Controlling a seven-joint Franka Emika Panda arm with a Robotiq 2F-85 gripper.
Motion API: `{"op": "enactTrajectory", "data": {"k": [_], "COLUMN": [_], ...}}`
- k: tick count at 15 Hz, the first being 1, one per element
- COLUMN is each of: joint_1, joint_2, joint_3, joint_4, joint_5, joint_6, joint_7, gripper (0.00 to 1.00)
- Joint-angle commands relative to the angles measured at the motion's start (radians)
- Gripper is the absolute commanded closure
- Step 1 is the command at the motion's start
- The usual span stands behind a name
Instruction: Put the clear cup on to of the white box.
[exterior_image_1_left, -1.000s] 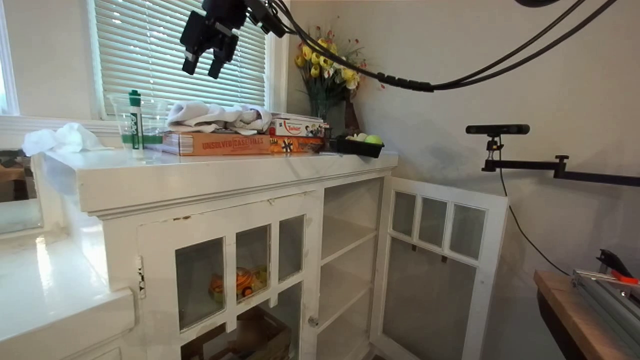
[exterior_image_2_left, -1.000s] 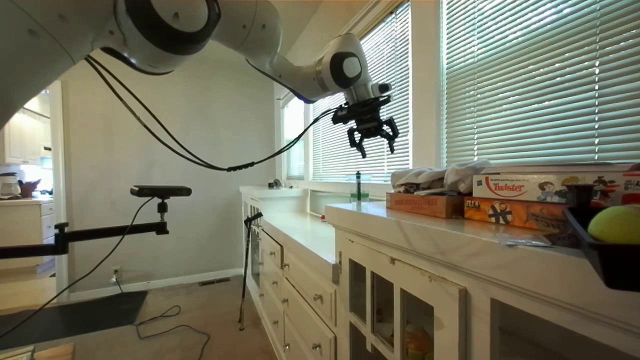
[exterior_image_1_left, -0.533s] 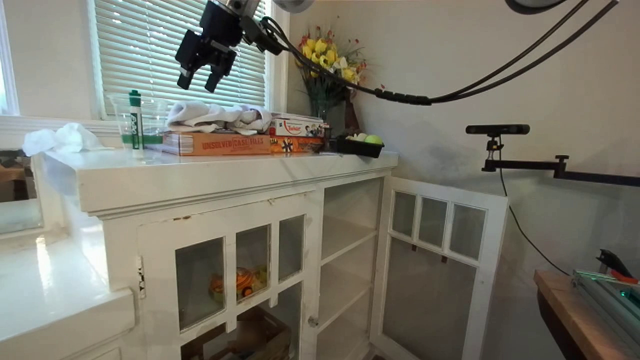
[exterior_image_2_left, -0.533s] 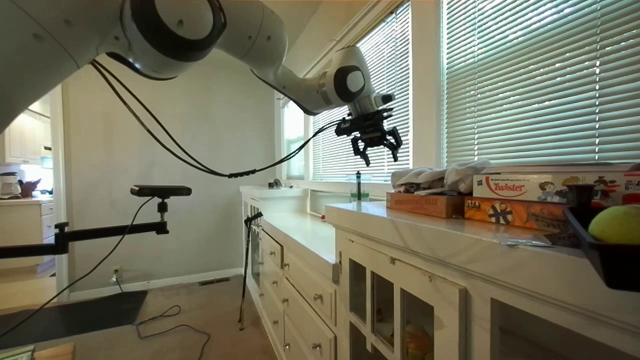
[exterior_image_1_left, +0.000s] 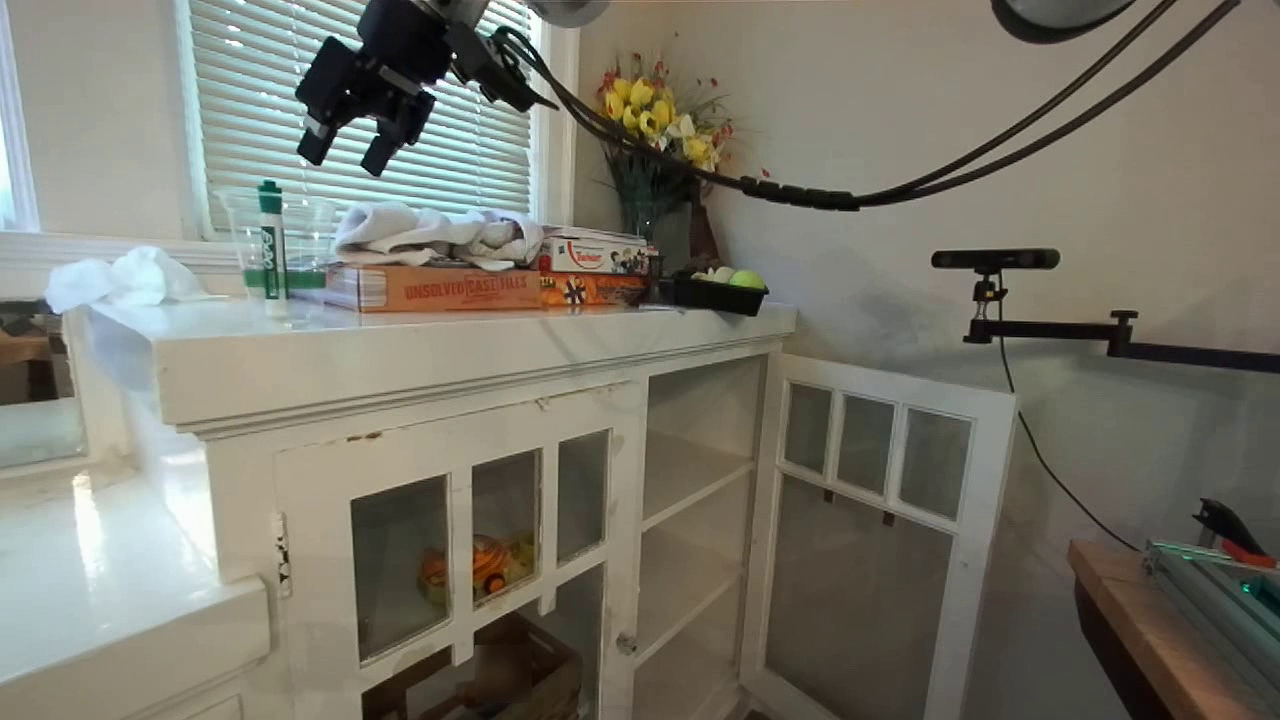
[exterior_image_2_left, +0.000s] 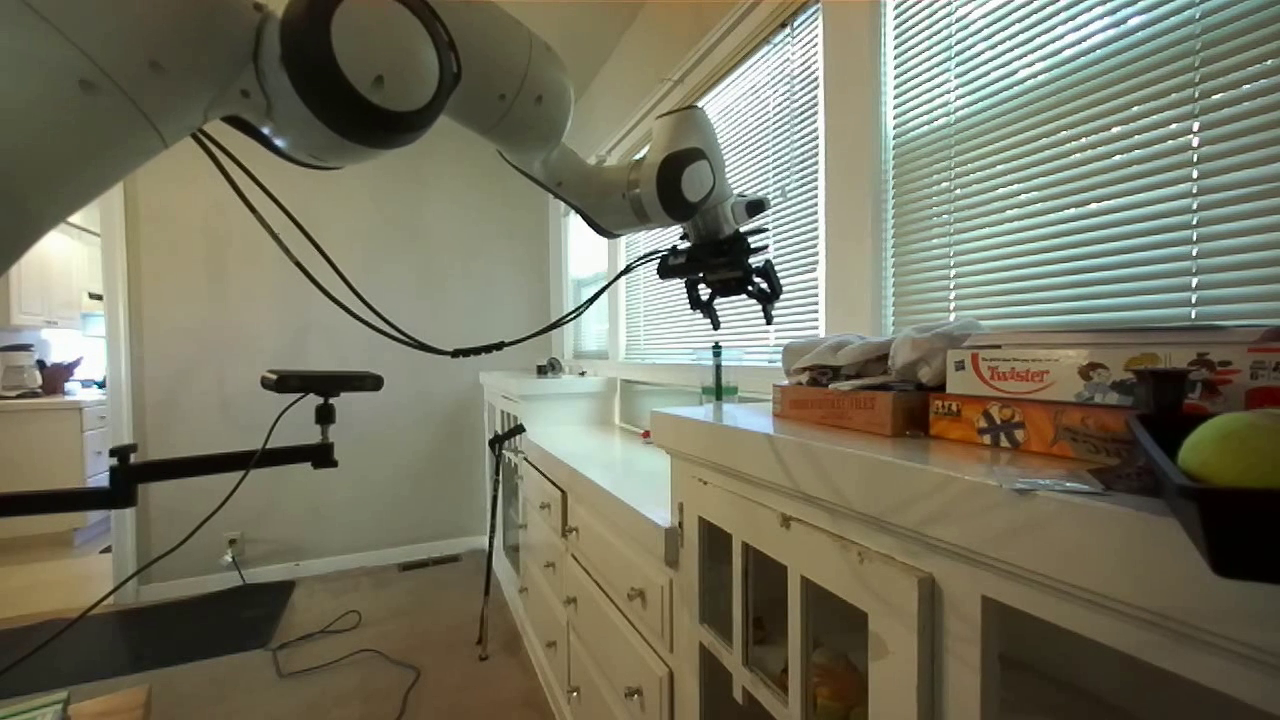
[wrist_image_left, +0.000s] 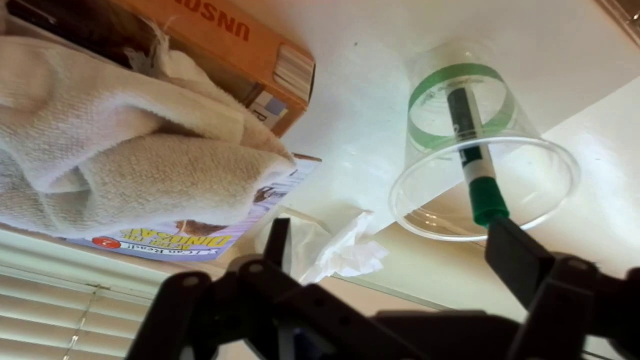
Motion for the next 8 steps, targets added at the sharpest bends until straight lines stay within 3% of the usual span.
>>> {"op": "enactTrajectory", "data": {"k": [1,8], "joint_1": [-0.007,-0.001], "joint_2": [0.057,0.115], "joint_3": [0.040,0.056], "joint_4": [0.081,0.143], "joint_5": [0.031,0.013], "joint_6": [-0.010,-0.024], "joint_7": [-0.039,-0.040], "gripper": [0.00,0.00]}}
